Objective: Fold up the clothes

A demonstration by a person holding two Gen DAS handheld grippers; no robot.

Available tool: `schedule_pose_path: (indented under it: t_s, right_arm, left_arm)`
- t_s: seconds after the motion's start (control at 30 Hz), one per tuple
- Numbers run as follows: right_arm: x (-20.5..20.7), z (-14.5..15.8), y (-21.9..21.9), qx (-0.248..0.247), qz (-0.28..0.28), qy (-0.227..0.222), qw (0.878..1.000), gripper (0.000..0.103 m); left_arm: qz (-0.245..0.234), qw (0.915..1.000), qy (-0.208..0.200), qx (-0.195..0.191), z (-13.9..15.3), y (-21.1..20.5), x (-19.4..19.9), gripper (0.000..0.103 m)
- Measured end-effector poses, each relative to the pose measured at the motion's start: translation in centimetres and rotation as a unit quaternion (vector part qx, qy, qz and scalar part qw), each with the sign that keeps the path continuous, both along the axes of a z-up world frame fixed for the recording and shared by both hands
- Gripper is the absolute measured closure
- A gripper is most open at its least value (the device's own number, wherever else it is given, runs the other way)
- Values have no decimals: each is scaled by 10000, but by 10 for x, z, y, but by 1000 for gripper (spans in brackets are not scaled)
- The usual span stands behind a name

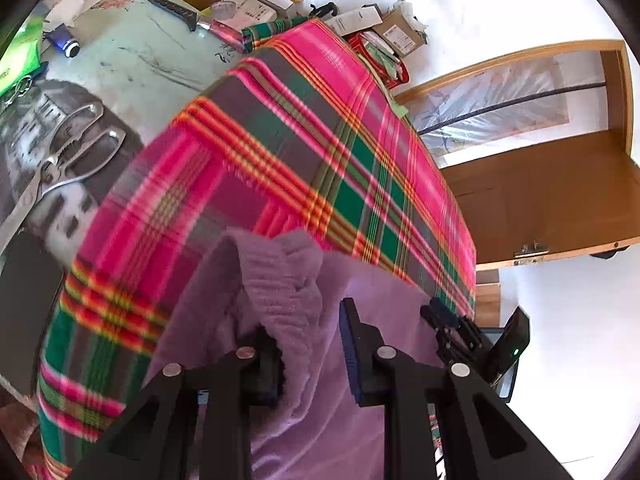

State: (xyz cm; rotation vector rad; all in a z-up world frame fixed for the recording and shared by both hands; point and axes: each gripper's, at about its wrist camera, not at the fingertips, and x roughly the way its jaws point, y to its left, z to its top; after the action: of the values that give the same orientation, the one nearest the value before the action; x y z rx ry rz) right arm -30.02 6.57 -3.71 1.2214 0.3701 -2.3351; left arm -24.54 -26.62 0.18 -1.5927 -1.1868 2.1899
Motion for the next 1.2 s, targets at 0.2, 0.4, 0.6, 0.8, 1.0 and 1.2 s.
schedule_pose_path:
  t_s: [0.2,0.4,0.6,0.8,1.0,1.2]
  right_arm:
    - [3,0,-4,83,189,72,9998,69]
    - [8,0,-8,11,573,-69,9983,97]
    - [7,12,-12,-143,424,65,9990,102]
    - [-5,37,-31,29,110,851,9963,102]
    - [-46,25,-53,446,-240,806,9955,103]
    - [-45,13,-51,191,106,347,9992,95]
  left_arm:
    - [466,9980,-155,400,-21,-28,-6,93]
    - [685,9967,47,434,-21,-39,-8,97]
    - [782,9958,302,377,-13,-53,2,97]
    - [1022,9935,338,378,-12,-69,-6,97]
    - [1108,9933,119,311,-32,-79,-18,97]
    - [1064,9937,22,353,-47,-81,-26,97]
